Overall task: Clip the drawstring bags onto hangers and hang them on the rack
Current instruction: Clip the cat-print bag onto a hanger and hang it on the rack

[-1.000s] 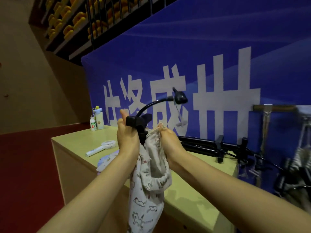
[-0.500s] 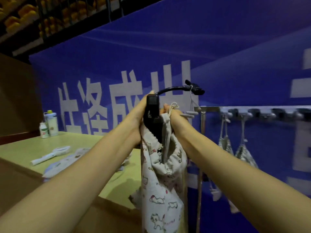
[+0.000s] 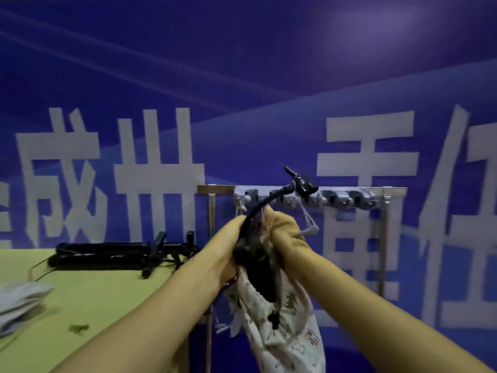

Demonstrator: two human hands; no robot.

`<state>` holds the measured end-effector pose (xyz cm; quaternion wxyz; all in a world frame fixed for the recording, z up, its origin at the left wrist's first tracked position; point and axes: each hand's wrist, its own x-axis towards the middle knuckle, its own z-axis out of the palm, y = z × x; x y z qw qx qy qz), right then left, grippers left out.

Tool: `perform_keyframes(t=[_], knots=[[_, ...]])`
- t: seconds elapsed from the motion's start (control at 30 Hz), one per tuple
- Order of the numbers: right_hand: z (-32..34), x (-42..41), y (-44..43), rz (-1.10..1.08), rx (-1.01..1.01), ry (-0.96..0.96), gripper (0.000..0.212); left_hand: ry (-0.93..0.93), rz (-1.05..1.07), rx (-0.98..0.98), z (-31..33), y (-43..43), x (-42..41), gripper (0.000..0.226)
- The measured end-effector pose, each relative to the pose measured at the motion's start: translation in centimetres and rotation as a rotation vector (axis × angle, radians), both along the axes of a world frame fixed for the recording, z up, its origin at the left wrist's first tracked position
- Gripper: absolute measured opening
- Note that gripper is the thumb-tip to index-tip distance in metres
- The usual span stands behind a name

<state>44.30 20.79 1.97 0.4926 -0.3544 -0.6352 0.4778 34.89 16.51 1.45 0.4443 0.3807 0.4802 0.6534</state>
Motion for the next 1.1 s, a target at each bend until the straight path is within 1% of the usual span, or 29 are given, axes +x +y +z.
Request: perform_keyframes(t=[0.07, 0.13, 0.2, 0.27, 0.33, 0.37, 0.43, 0.47, 0.5, 0.53, 0.6, 0.67, 0.7, 0.77, 0.8, 0.83, 0.9, 0.97, 1.03, 1.1], knots=[[-0.4, 1.8, 2.7, -0.013, -0.030, -0.011, 0.044, -0.093, -0.035, -0.014, -0.9, 1.9, 1.1, 0.037], [-0.3, 3.6, 5.0, -0.006, -0.093, 0.040, 0.038, -0.114, -0.055, -0.037, -1.9, 3.0, 1.7, 0.036], [-0.1, 5.3, 7.7, -0.003, -0.159, 0.020, 0.033, -0.140, -0.053, -0.089, -2.5, 4.4, 1.8, 0.033], [0.7, 6.3, 9.5, 0.068, -0.255, -0.100, 0.027, -0.149, -0.070, -0.148, -3.1, 5.9, 1.4, 0.032], [1.3, 6.4, 10.5, 0.129, -0.303, -0.212, 0.022, -0.160, -0.092, -0.161, -3.2, 7.0, 1.4, 0.030], [1.4, 6.3, 11.5, 0.128, -0.301, -0.244, 0.019, -0.154, -0.100, -0.158, -3.3, 8.0, 1.2, 0.029], [1.7, 5.9, 12.9, 0.055, -0.264, -0.350, 0.011, -0.124, -0.097, -0.173, -2.9, 9.2, 0.8, 0.029], [1.9, 5.7, 13.6, 0.037, -0.258, -0.421, 0.016, -0.117, -0.082, -0.182, -2.6, 9.6, 0.6, 0.029], [2.1, 5.7, 14.4, 0.031, -0.272, -0.490, 0.027, -0.121, -0.074, -0.186, -2.7, 10.1, 0.3, 0.030], [2.4, 5.6, 15.4, 0.049, -0.328, -0.516, 0.036, -0.121, -0.063, -0.201, -2.7, 10.8, -0.1, 0.032], [3.1, 6.1, 15.9, 0.149, -0.463, -0.442, 0.034, -0.118, -0.028, -0.210, -3.0, 11.5, -0.8, 0.035], [3.6, 6.6, 17.5, 0.239, -0.497, -0.321, 0.035, -0.124, 0.004, -0.218, -3.3, 13.1, -1.5, 0.036], [3.7, 6.8, 18.3, 0.259, -0.483, -0.272, 0.037, -0.132, 0.012, -0.216, -3.5, 14.1, -1.7, 0.036], [3.6, 6.8, 19.6, 0.310, -0.439, -0.143, 0.036, -0.128, 0.000, -0.225, -3.6, 15.5, -1.6, 0.036], [3.5, 6.6, 20.5, 0.324, -0.383, -0.076, 0.033, -0.124, -0.014, -0.227, -3.4, 16.1, -1.4, 0.036], [3.5, 6.4, 21.3, 0.313, -0.293, -0.048, 0.030, -0.123, -0.030, -0.227, -3.4, 16.8, -1.1, 0.037], [3.5, 5.7, 22.0, 0.249, -0.092, -0.082, 0.022, -0.122, -0.088, -0.231, -3.4, 17.9, -0.6, 0.037], [3.5, 5.0, 22.3, 0.227, 0.053, -0.123, 0.018, -0.105, -0.126, -0.244, -3.5, 18.7, -0.3, 0.039], [3.7, 4.4, 22.3, 0.219, 0.145, -0.183, 0.014, -0.076, -0.139, -0.243, -3.6, 19.3, -0.2, 0.040], [3.9, 4.1, 22.8, 0.182, 0.188, -0.231, 0.011, -0.048, -0.139, -0.240, -3.6, 19.8, 0.0, 0.039]])
